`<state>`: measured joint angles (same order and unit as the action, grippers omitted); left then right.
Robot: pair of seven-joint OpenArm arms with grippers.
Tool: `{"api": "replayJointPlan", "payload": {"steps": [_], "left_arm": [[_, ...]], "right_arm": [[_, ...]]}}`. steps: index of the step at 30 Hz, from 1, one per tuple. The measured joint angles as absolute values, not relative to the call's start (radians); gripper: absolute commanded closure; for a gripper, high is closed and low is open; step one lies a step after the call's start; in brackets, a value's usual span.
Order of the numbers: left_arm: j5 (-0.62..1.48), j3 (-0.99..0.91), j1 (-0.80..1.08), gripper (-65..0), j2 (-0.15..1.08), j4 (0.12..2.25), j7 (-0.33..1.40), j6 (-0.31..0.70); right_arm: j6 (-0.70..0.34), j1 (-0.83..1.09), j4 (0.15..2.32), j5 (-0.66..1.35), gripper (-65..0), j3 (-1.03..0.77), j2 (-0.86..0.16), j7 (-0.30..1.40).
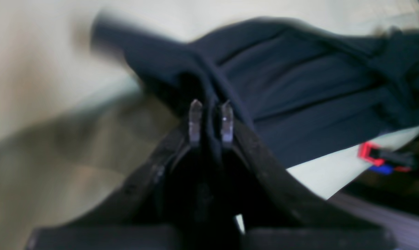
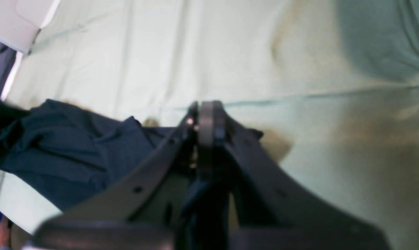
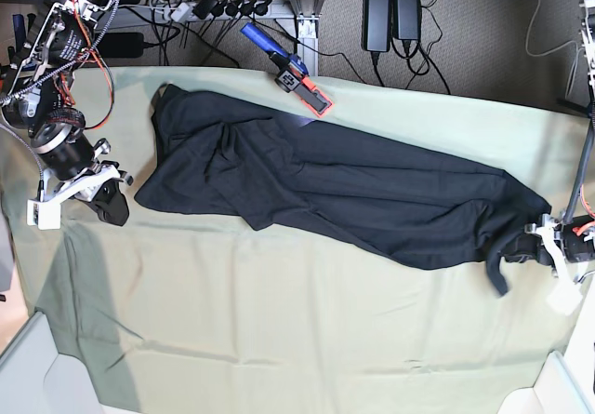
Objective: Fold the T-shirt properly
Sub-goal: 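Carry the strip end held by the left gripper toward the strip's middle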
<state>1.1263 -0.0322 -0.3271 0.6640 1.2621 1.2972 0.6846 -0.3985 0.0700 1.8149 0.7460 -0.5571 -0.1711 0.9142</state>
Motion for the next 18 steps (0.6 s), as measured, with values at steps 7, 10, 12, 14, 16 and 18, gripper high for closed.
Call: {"api": "replayJointPlan", "payload": {"steps": [7, 10, 12, 14, 16, 18], "left_arm": [[1.113, -0.031, -0.201, 0.0, 0.540, 1.558, 1.303, 0.687], [1.096, -0.031, -0.157, 0.0, 0.445, 1.605, 1.299, 0.688], [1.079, -0.017, -0.146, 0.0, 0.383, 1.608, 1.291, 0.688], [1.020, 0.024, -0.147, 0.0, 0.339, 1.608, 1.272, 0.687], [1.000, 0.082, -0.150, 0.0, 0.312, 1.608, 1.261, 0.687], [0.991, 0.150, -0.149, 0.0, 0.299, 1.608, 1.258, 0.688]], "right_arm": [[-0.398, 0.069, 1.815, 0.746, 0.0, -0.557, -0.171, 0.910], [-0.398, 0.070, 1.815, 0.744, 0.0, -0.557, -0.171, 0.910], [-0.398, 0.069, 1.815, 0.744, 0.0, -0.557, -0.171, 0.910], [-0.398, 0.069, 1.815, 0.744, 0.0, -0.557, -0.171, 0.910], [-0.398, 0.069, 1.815, 0.744, 0.0, -0.557, -0.171, 0.910], [-0.398, 0.069, 1.815, 0.744, 0.0, -0.557, -0.171, 0.910]]}}
